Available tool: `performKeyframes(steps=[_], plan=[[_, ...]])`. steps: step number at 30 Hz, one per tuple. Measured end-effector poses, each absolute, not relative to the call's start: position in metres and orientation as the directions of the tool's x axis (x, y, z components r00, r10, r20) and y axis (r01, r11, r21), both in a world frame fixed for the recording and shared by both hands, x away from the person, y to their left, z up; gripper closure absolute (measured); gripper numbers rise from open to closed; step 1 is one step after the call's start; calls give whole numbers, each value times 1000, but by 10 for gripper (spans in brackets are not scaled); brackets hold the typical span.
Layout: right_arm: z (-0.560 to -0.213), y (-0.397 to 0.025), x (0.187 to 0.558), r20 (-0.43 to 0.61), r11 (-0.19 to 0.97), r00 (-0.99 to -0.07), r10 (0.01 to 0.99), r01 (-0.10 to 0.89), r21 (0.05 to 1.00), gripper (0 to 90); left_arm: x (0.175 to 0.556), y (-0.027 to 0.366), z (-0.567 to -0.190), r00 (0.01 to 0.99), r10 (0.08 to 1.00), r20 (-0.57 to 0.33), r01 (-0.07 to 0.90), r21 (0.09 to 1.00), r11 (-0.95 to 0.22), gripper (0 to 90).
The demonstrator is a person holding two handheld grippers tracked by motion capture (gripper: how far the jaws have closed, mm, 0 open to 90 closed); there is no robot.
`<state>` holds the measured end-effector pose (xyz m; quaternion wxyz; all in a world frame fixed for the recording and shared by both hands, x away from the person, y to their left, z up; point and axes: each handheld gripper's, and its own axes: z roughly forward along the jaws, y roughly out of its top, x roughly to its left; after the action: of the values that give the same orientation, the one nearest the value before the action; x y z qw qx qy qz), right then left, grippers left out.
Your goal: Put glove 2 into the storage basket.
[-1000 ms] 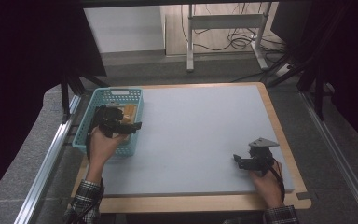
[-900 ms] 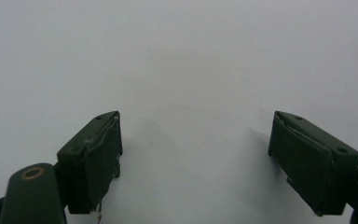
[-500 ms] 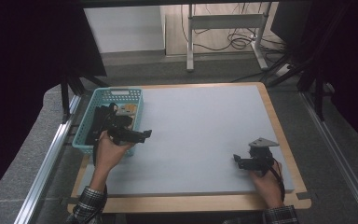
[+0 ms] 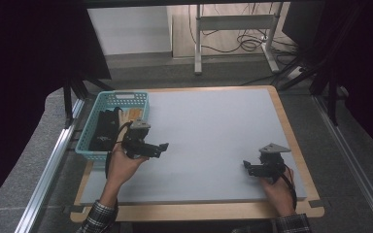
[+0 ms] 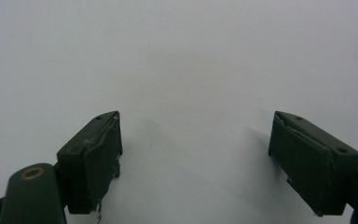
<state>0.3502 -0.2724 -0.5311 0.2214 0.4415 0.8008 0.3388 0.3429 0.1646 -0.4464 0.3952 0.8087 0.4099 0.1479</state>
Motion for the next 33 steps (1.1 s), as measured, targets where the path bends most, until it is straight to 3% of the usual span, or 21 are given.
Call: performKeyframes(steps=[14, 33], plan=[[-531, -272, 350, -56, 380, -512, 857, 557, 739, 169, 323, 139, -461, 675, 736, -54, 496, 771, -399, 22], [-531, -272, 350, -57, 381, -512, 857, 556, 739, 169, 310, 125, -514, 708, 703, -58, 493, 755, -433, 0]])
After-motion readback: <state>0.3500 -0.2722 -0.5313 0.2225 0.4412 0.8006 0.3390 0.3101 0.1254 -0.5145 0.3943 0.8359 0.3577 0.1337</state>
